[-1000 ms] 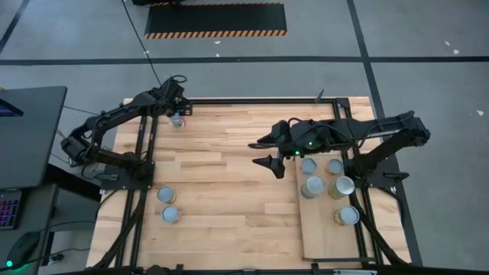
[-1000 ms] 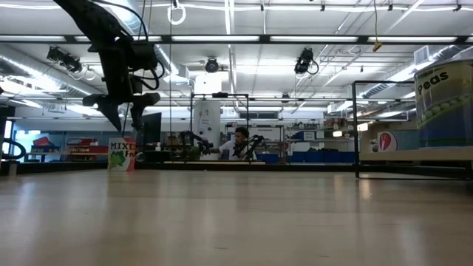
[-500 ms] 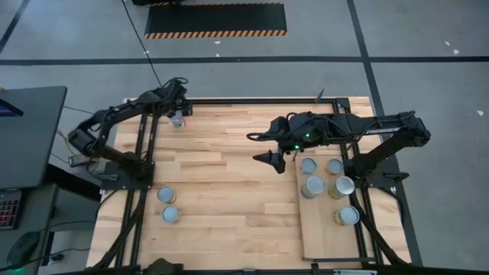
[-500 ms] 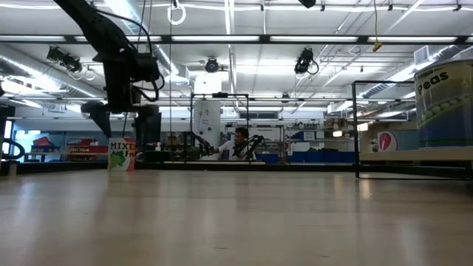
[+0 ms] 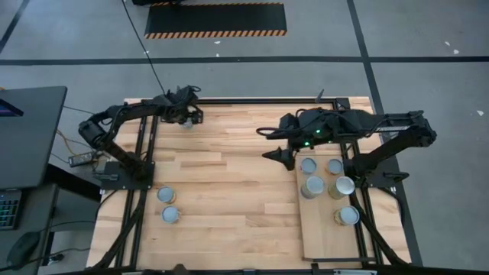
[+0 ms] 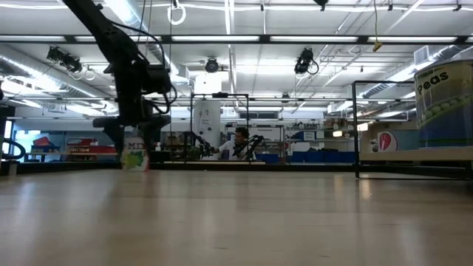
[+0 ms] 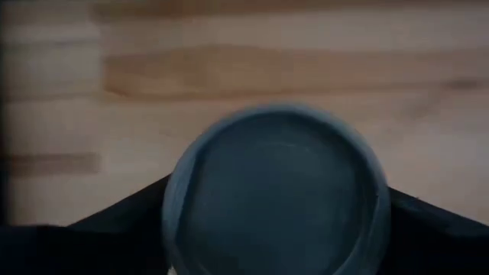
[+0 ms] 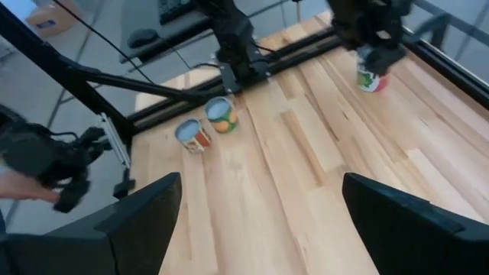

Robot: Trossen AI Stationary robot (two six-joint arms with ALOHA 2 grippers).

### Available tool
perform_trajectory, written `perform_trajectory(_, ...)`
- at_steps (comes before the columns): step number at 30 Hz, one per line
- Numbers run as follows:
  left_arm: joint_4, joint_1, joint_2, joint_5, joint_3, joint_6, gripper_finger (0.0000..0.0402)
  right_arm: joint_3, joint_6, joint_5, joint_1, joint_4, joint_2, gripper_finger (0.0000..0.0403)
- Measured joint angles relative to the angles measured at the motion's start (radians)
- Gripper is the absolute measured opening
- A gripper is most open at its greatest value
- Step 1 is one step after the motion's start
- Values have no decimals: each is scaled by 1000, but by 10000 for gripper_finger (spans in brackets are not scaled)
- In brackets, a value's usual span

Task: Pick and place cans onto a shelf
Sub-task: Put the canned mixed fruits on the shelf

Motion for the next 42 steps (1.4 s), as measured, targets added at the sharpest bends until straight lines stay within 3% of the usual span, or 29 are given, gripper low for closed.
perform_trajectory(4,52,-140,0,12,0,-5,283,0,16,37,0,-94,-59,359)
perform_trajectory(12,345,-437,0,10,0,-27,290,0,9,86,0,-161,-127,348)
perform_trajectory(17,419,-601,8,22,2,122,295,0,6,62,0,-193,-130,348)
perform_trajectory(22,341,-735,8,60,102,266,291,0,3,18,0,-222,-118,348)
perform_trajectory(30,144,-821,163,146,387,510,291,0,-80,-11,3,-248,-97,348)
perform_trajectory(35,25,-839,308,175,556,701,291,0,-160,-51,50,-377,-89,348)
perform_trajectory(42,17,-866,395,260,631,856,307,-1,-144,-54,165,-537,-88,348)
